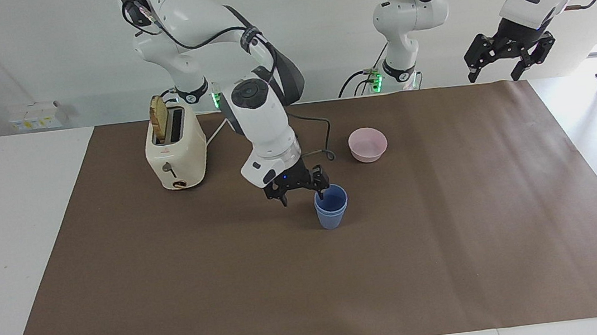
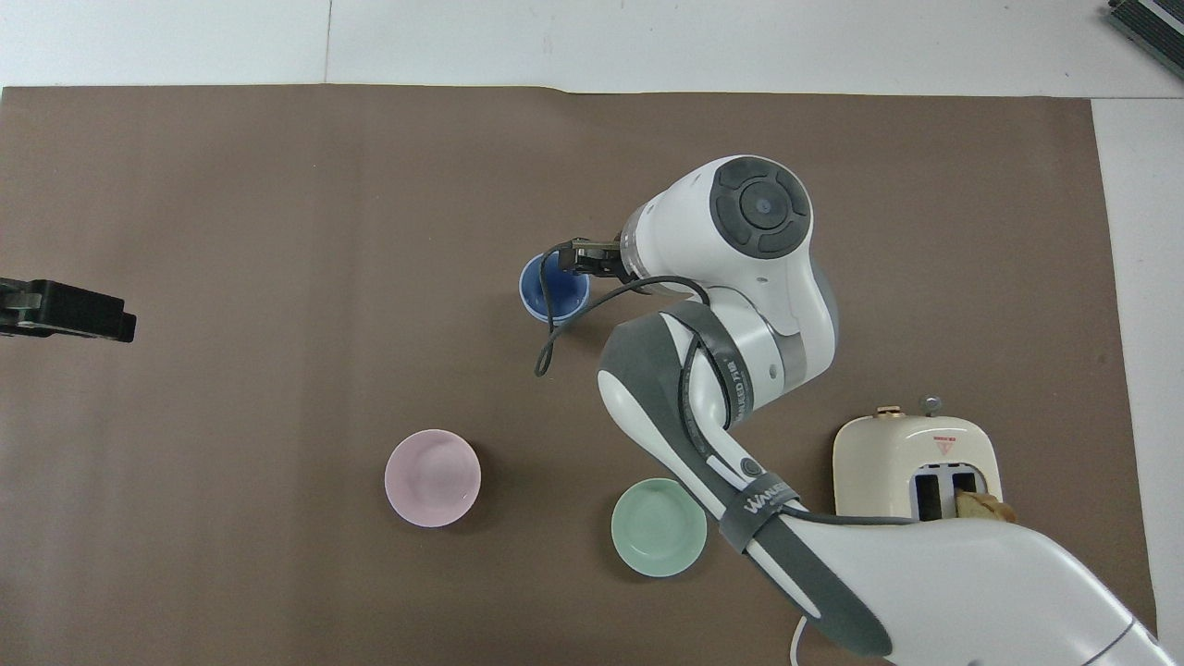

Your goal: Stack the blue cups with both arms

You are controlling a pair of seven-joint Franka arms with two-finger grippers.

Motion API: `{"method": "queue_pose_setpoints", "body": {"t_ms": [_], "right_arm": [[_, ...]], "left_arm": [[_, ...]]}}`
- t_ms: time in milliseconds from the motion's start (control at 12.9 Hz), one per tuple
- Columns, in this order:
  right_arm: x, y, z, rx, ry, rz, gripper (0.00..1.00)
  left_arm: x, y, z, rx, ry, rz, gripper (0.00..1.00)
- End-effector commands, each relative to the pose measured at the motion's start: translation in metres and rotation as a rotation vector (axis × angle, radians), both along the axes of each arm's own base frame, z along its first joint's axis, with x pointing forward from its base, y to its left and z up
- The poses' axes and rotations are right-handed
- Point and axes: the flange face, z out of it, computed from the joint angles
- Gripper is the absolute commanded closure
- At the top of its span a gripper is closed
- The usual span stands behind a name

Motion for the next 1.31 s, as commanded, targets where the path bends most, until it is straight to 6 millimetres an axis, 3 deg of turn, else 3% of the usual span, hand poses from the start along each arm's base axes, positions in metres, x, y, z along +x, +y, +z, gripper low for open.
{"method": "queue_pose_setpoints", "body": {"t_ms": [0, 155, 386, 618, 773, 1082, 1236], "right_arm": [[0.018, -0.049, 0.049, -0.027, -0.039, -0.026, 0.0], [0.022, -0.073, 0.07, -0.078, -0.031, -0.04, 0.0], [0.012, -0.09, 0.1, -0.156, -0.039, -0.014, 0.0], [0.003, -0.142, 0.142, -0.18, -0.039, -0.009, 0.0], [-0.01, -0.175, 0.169, -0.214, -0.032, 0.039, 0.0], [-0.035, -0.214, 0.201, -0.262, 0.009, 0.084, 0.0], [-0.051, -0.224, 0.214, -0.28, 0.047, 0.088, 0.0]], "left_arm": [[-0.007, 0.004, 0.004, -0.01, 0.002, 0.001, 0.0], [-0.007, 0.004, 0.003, -0.01, 0.004, 0.001, 0.0], [-0.007, 0.004, 0.003, -0.01, 0.004, 0.001, 0.0], [-0.007, 0.004, 0.003, -0.01, 0.004, 0.001, 0.0], [-0.007, 0.004, 0.004, -0.01, 0.002, 0.003, 0.0], [-0.007, 0.004, 0.003, -0.01, 0.004, 0.001, 0.0], [-0.007, 0.004, 0.003, -0.01, 0.004, 0.001, 0.0]]}}
